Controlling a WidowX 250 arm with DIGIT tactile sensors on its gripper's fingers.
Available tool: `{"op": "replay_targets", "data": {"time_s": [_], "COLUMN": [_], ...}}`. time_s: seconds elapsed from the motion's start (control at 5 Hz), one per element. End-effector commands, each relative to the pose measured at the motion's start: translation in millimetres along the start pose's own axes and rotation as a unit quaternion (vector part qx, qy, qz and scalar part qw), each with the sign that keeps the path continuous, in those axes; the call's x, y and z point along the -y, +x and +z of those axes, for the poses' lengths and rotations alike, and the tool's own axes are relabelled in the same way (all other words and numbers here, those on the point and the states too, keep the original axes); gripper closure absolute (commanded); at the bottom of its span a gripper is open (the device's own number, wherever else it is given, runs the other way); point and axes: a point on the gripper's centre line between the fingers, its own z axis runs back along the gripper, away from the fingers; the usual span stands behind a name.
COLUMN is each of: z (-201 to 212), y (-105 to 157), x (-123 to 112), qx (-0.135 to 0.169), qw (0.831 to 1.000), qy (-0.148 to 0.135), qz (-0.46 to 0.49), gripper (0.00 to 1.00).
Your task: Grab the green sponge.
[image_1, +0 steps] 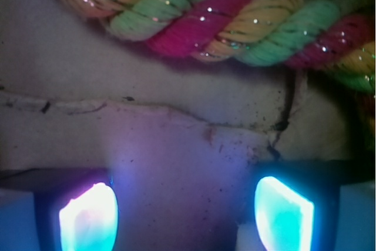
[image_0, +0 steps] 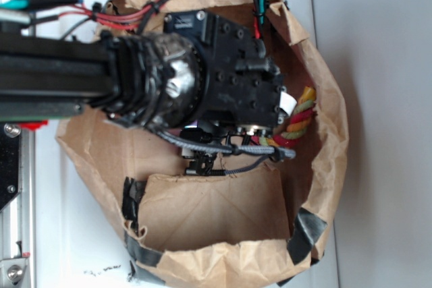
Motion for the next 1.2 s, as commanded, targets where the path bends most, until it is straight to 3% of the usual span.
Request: {"op": "replay_targets", "data": {"time_s": [0.0,0.2,0.4,0.6,1.0], "z": [102,97,92,87,84], "y": [-13,-27,-36,-42,-37], "x": [-49,-94,-110,-115,-115], "qx": [0.118,0.124,0.134,0.149,0.144], "qw": [0.991,0.990,0.985,0.976,0.974], "qy": [-0.066,-0.061,-0.073,-0.087,-0.091], "qz": [-0.020,0.018,0.074,0.132,0.152], "gripper": [0.00,0.00,0.00,0.00,0.00]}}
